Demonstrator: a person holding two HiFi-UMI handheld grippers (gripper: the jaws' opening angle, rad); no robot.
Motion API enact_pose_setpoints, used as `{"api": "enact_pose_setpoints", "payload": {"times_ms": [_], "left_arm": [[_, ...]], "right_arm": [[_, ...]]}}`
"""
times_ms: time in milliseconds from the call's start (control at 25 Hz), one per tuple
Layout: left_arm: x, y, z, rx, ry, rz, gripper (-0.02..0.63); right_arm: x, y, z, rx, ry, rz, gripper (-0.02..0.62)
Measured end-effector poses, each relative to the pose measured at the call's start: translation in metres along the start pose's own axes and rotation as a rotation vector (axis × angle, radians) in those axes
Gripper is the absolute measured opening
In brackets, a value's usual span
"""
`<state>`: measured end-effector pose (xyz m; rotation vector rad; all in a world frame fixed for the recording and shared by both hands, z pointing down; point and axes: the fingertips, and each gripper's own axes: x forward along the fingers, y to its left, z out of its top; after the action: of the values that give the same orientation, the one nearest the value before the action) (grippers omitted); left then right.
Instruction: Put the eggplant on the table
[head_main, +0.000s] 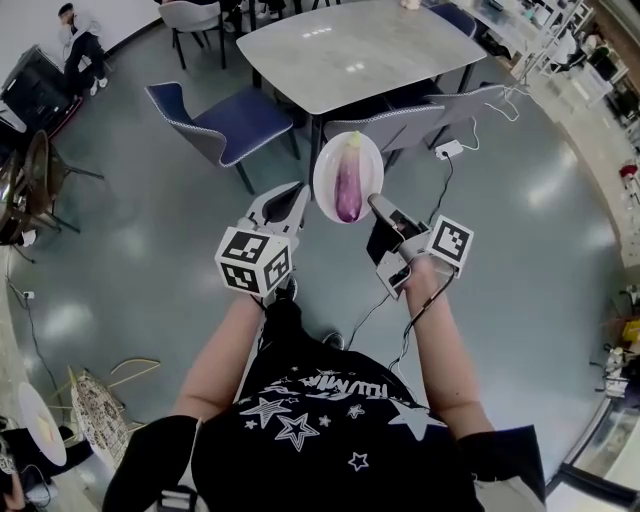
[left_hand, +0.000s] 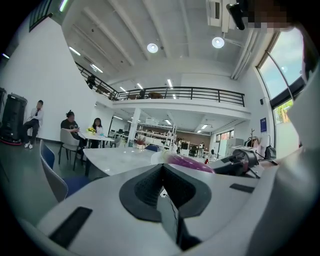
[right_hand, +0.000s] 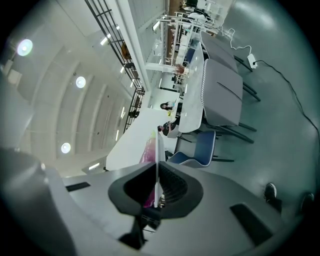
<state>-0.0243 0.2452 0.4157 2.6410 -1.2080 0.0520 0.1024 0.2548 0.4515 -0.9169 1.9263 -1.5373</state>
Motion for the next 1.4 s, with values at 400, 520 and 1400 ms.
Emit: {"api": "enact_pose_setpoints", "payload": {"times_ms": [400,520,1400], "left_arm": [[0.007,0.003,-0.001,0.013,0.013,-0.024,0.008],[0.009,0.006,-0.002,0.024,0.01,-0.031,0.008],[0.078,0.124,0.047,0.021,0.043,-0.138,0.008]], "right_arm": [[0.005,0.0,0.002,-0.006,-0.024,0.016,0.021],[0.006,-0.001,0.003,-0.015,-0.034,0.029,0.021],[0.124,0.001,0.061,0.035,-0.179,-0.025,0.021]]}}
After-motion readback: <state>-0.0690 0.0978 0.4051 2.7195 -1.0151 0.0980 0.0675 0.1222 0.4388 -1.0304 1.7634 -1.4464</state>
